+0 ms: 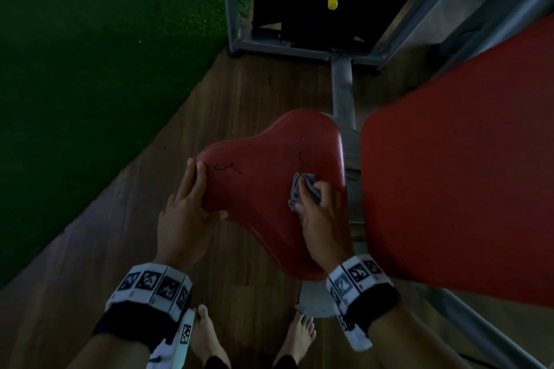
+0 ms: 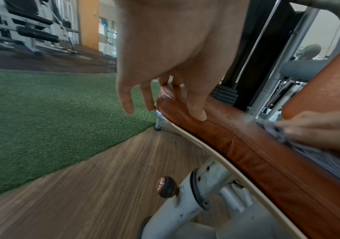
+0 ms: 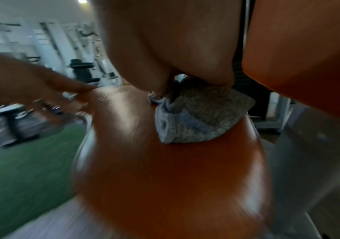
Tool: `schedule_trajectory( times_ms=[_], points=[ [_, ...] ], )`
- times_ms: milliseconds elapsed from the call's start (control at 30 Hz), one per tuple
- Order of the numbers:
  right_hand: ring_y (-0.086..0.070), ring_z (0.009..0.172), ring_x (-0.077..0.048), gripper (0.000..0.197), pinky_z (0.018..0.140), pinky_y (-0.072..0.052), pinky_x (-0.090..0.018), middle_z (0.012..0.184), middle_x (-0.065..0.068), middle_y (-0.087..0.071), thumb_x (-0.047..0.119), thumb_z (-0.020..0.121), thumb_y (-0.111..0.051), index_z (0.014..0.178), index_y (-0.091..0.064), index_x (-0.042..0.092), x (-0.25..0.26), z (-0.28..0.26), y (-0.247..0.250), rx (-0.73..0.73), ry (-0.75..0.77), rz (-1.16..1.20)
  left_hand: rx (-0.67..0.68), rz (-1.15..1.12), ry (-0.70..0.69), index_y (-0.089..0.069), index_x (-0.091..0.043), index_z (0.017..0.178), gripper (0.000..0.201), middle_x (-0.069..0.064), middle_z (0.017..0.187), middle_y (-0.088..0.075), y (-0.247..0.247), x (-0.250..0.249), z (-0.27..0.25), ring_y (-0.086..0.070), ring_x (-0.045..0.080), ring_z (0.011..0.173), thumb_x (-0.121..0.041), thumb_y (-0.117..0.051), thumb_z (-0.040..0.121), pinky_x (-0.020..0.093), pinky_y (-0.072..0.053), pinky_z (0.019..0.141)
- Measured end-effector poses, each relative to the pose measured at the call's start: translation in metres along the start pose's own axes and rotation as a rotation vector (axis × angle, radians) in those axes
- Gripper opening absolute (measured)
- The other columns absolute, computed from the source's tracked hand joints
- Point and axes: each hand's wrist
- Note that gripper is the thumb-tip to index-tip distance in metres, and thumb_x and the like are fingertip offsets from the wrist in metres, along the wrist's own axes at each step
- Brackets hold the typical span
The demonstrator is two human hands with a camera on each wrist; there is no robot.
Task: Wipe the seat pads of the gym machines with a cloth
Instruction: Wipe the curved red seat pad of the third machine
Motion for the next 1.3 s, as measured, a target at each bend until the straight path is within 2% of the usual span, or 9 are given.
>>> schedule_trajectory(
  times_ms=[133,333,467,600,833,933,1067,1167,1300],
  points=[
    [-0.043,0.114,-0.025,0.057,0.085,-0.051,-0.040,0.134,-0.002,-0.038,0.034,0.095,-0.050,0.148,-0.030,0.027,-0.005,-0.020,-0.001,0.036,0.040,-0.024,-0.007,-0.001,0.016,0.009,-0.045,0.150,0.109,-0.021,0.159,0.012,-0.002,-0.001,0.000,-0.031,0.037,0.139,-0.038,-0.074,0.080,0.061,-0.039,0.100],
    [-0.045,0.114,-0.029,0.054,0.093,-0.045,-0.045,0.131,-0.006,-0.042,0.036,0.095,-0.050,0.146,-0.036,0.023,-0.001,0.021,0.003,-0.003,0.041,-0.040,0.009,-0.011,0.033,0.007,-0.043,0.151,0.107,-0.021,0.158,0.013,-0.001,-0.002,0.004,-0.027,0.035,0.141,-0.038,-0.074,0.081,0.063,-0.036,0.103],
    [-0.045,0.110,-0.027,0.053,0.090,-0.046,-0.045,0.129,-0.004,-0.042,0.042,0.095,-0.042,0.145,-0.037,0.027,0.004,0.014,0.001,-0.030,0.015,-0.083,0.007,-0.025,0.031,0.006,-0.043,0.152,0.108,-0.021,0.159,0.012,-0.003,-0.001,0.005,-0.027,0.035,0.142,-0.038,-0.074,0.080,0.062,-0.036,0.103],
    [-0.044,0.110,-0.025,0.055,0.087,-0.047,-0.044,0.133,-0.002,-0.035,0.044,0.097,-0.037,0.149,-0.027,0.030,0.006,0.001,-0.001,0.027,0.025,-0.103,-0.003,-0.026,0.018,0.010,-0.046,0.150,0.110,-0.023,0.159,0.013,-0.006,0.002,0.006,-0.025,0.031,0.143,-0.039,-0.075,0.079,0.064,-0.036,0.103],
    [-0.042,0.118,-0.024,0.056,0.094,-0.045,-0.045,0.131,-0.002,-0.034,0.043,0.096,-0.038,0.148,-0.027,0.025,0.008,0.056,0.006,0.016,-0.046,-0.094,-0.032,-0.019,-0.012,0.009,-0.044,0.150,0.110,-0.022,0.159,0.014,-0.006,0.003,0.001,-0.029,0.036,0.141,-0.039,-0.075,0.079,0.060,-0.042,0.099],
    [-0.043,0.117,-0.025,0.060,0.094,-0.046,-0.045,0.130,-0.003,-0.037,0.045,0.092,-0.027,0.147,-0.031,0.023,0.007,0.047,0.008,0.019,0.006,-0.074,-0.039,-0.042,-0.015,0.007,-0.041,0.152,0.108,-0.021,0.159,0.013,-0.005,0.001,-0.001,-0.028,0.032,0.142,-0.038,-0.074,0.080,0.056,-0.042,0.100],
    [-0.046,0.111,-0.026,0.060,0.092,-0.046,-0.045,0.130,-0.005,-0.040,0.045,0.092,-0.028,0.147,-0.035,0.022,0.002,0.032,0.006,0.023,0.086,-0.108,-0.053,-0.055,-0.035,0.006,-0.039,0.152,0.109,-0.018,0.160,0.010,-0.005,0.001,-0.002,-0.033,0.031,0.139,-0.035,-0.075,0.079,0.052,-0.041,0.099],
    [-0.042,0.117,-0.024,0.063,0.097,-0.043,-0.045,0.133,-0.002,-0.034,0.049,0.091,-0.021,0.149,-0.027,0.023,-0.001,0.046,0.006,0.060,0.075,-0.106,-0.063,-0.055,-0.024,0.004,-0.039,0.152,0.109,-0.019,0.160,0.010,-0.005,-0.001,-0.004,-0.033,0.031,0.138,-0.033,-0.076,0.079,0.050,-0.043,0.097],
    [-0.043,0.116,-0.024,0.063,0.097,-0.044,-0.046,0.130,-0.001,-0.037,0.050,0.091,-0.022,0.148,-0.029,0.025,0.001,0.058,0.006,0.020,0.023,-0.074,-0.055,-0.054,0.011,0.006,-0.041,0.152,0.107,-0.021,0.159,0.013,-0.002,-0.007,-0.006,-0.033,0.031,0.136,-0.034,-0.074,0.081,0.049,-0.045,0.093]
  ],
)
Point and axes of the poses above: each hand's wrist, its own z-axis towards the middle knuckle, its own y-axis out of the back of the hand, x = y × z
